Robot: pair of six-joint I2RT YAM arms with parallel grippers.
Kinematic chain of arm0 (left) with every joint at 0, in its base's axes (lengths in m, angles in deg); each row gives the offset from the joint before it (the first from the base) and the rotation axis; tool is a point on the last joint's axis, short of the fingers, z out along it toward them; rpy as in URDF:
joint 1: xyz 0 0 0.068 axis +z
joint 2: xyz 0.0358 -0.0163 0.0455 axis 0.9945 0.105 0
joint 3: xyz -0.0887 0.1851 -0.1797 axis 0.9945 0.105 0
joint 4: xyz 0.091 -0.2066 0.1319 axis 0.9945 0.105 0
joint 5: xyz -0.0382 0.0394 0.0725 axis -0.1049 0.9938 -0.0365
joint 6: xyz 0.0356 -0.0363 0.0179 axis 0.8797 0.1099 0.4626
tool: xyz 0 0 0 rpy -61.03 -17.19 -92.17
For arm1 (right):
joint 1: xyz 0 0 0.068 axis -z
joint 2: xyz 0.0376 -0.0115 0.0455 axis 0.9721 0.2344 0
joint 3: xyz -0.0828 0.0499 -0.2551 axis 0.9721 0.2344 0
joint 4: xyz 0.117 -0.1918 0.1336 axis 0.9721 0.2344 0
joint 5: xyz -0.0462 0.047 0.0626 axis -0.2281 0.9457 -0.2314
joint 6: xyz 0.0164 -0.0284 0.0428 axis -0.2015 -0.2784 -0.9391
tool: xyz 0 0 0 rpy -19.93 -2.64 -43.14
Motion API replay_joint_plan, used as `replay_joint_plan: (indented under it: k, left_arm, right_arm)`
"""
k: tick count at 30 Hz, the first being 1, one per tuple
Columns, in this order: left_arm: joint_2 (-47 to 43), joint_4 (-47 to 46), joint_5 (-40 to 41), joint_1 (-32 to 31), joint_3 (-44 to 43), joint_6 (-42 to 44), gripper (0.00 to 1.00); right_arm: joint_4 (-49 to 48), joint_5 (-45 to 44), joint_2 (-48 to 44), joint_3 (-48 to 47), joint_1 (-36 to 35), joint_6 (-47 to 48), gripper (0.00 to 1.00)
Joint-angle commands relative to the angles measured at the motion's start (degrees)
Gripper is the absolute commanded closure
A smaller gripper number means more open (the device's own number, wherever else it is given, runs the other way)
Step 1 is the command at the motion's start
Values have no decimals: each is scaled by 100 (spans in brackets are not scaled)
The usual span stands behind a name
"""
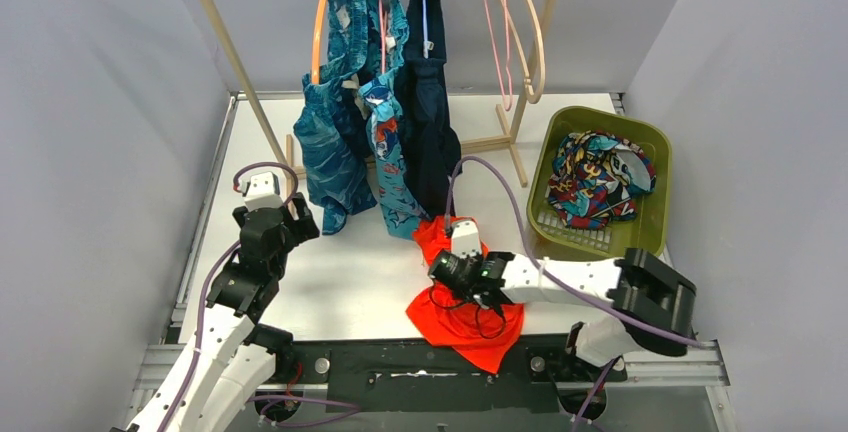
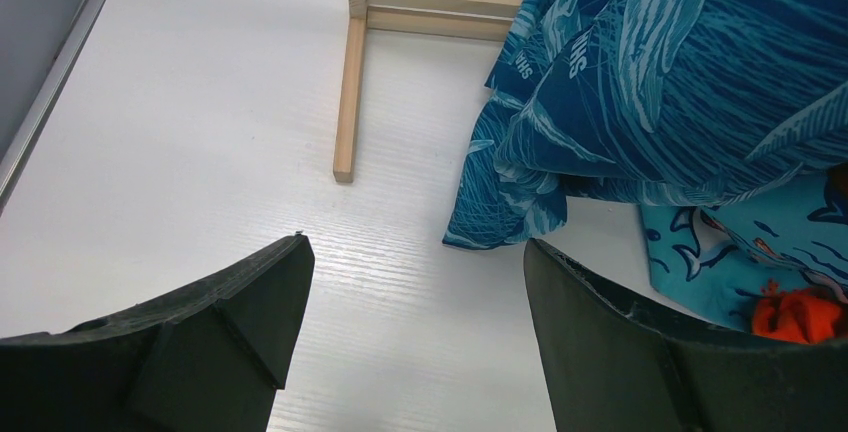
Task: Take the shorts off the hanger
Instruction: Pick up the shorts at the center of the board, then place the shorts in the basket.
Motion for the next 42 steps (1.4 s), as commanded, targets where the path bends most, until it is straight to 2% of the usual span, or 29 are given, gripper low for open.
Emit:
replay_joint_plan:
  k: [1, 4, 8, 13, 15, 18, 21, 23, 25, 30, 36, 38, 42]
  left_arm:
    - [-64, -299, -38, 29, -107, 61, 23]
    - [-57, -301, -40, 38, -107, 63, 23]
    - [-57, -314, -58, 40, -98, 69, 23]
    - [-45, -321, -78, 60, -100, 78, 23]
    - [-40, -323, -72, 59, -98, 80, 23]
    - [-34, -320, -91, 71, -103, 80, 23]
    - [-53, -325, -105, 73, -107, 80, 23]
    - [-80, -334, -115, 73, -99, 80, 23]
    - [-99, -336, -135, 79, -92, 72, 23]
    - [-121, -349, -185, 79, -92, 77, 23]
    - [-201, -352, -152, 76, -81, 72, 23]
    - [-214, -356, -147, 73, -73, 72, 23]
    - [-240, -354, -159, 84, -72, 72, 23]
  right_arm:
    - [1258, -1562, -1186, -163, 3, -314, 100]
    - [1689, -2380, -2099, -373, 9, -439, 100]
    - [1758, -3195, -3114, -643, 13, -241, 100]
    - [2261, -4054, -3762, -1169, 30, -288, 100]
    - [2185, -4227, -3844, -1415, 42, 99, 100]
    - [1690, -4316, -3798, -1751, 79, 1314, 100]
    - [1516, -4494, -3757, -2121, 369, 1939, 100]
    - [895, -4134, -3812, -2150, 800, 2839, 100]
    - [580, -3625, -3783, -2208, 1367, 3303, 100]
    - [811, -2255, -3143, -2734, 3232, 3586, 100]
    - [944, -410, -2248, -3929, 5594, 3960, 100]
    - [1048, -196, -1918, -4433, 6045, 4108, 100]
    - [1184, -309, -1449, -5150, 6505, 4209, 100]
